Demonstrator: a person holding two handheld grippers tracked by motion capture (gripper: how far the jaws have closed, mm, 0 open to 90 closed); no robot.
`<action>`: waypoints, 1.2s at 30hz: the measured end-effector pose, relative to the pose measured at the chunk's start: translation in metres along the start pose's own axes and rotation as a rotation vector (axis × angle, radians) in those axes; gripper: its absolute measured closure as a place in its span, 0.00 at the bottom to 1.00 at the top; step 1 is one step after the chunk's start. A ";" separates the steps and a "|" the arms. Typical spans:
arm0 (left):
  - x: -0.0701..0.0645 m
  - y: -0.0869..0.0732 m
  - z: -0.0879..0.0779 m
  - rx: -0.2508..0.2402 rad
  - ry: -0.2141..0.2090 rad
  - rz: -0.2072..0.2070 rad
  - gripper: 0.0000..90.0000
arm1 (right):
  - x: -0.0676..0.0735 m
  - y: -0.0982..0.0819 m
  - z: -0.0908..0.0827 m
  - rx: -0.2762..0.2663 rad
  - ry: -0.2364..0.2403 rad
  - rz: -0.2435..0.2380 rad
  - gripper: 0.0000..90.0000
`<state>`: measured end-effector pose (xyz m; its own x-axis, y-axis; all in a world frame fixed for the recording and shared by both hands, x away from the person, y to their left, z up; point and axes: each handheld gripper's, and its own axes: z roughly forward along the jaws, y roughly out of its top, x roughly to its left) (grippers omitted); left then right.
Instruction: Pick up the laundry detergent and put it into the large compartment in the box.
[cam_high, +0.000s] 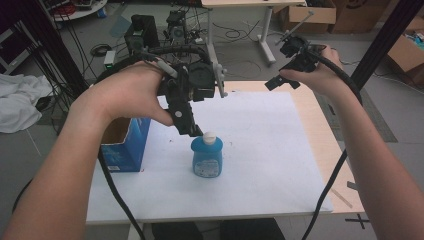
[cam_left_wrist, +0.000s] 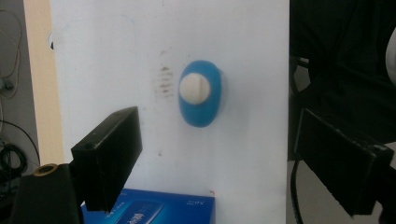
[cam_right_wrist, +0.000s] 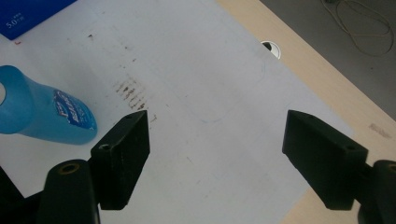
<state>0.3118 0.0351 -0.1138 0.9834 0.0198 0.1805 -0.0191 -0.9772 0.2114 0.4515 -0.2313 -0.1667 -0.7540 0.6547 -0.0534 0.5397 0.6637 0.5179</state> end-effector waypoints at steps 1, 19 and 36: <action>0.001 -0.001 0.000 -0.001 -0.001 -0.004 0.17 | 0.000 0.000 0.000 0.001 0.003 -0.001 0.25; 0.018 0.000 0.023 0.016 -0.018 -0.019 0.17 | -0.005 -0.004 0.004 -0.006 0.018 -0.011 0.24; 0.027 0.005 0.077 0.056 -0.070 -0.018 0.17 | -0.011 -0.011 0.010 -0.011 0.033 -0.014 0.23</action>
<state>0.3525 0.0147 -0.1821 0.9937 0.0246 0.1089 0.0069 -0.9871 0.1598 0.4571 -0.2421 -0.1802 -0.7735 0.6330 -0.0323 0.5252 0.6686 0.5264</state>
